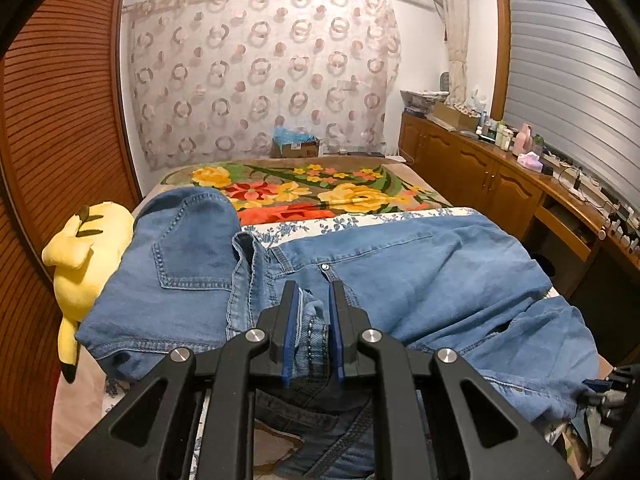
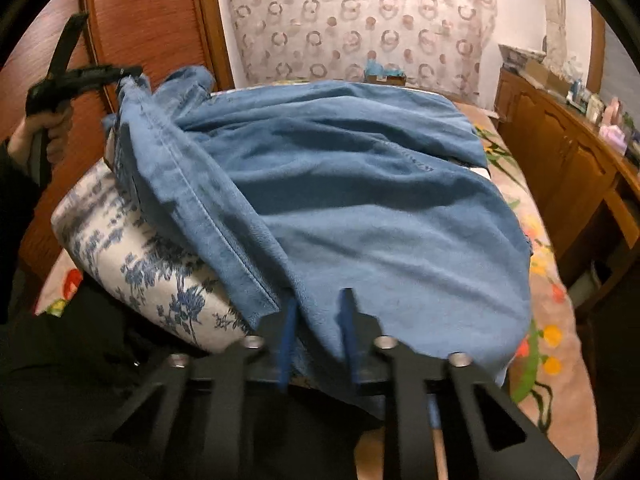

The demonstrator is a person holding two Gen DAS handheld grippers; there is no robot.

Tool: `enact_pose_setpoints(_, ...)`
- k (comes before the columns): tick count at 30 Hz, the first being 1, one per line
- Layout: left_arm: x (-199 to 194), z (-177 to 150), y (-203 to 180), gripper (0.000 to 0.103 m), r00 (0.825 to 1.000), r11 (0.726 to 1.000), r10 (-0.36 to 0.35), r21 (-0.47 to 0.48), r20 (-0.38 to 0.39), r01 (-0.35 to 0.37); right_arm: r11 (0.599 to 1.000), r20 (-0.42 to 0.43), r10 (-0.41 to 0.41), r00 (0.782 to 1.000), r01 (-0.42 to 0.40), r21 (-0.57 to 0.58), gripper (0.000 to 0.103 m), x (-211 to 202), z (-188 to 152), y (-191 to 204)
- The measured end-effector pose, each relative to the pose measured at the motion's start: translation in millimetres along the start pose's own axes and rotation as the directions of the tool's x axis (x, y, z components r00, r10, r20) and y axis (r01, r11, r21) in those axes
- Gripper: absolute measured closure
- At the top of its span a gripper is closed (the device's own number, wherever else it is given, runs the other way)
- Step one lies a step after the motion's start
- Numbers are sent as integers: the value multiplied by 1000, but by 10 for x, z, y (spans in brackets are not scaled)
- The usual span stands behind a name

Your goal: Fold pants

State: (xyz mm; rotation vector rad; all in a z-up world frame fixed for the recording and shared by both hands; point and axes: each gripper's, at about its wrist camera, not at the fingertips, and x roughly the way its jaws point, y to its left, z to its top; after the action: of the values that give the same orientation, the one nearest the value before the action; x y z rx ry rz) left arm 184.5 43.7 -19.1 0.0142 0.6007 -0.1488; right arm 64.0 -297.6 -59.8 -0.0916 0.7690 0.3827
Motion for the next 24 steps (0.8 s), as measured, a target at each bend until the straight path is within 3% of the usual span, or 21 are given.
enact_pose_setpoints(4,-117,52,-31,87,999,1000,-8,-5,34,9,1000,17,5,1000,-4,-25,99,-36,46,-18)
enact_pose_setpoints(11,-289,95,81,87,997,999,-16,-35,77,19,998,130,-40,991,45,-38,100,-268,277,-24)
enact_pose_setpoints(19,-503,189,274,87,989,996,5,-83,146,7,981,290,-111,951,151,-120,101,-582,858,106)
enact_pose_setpoints(24,-514,202,406,87,988,994,23,-109,155,-6,969,339,-137,931,198,-150,101,-504,1196,196)
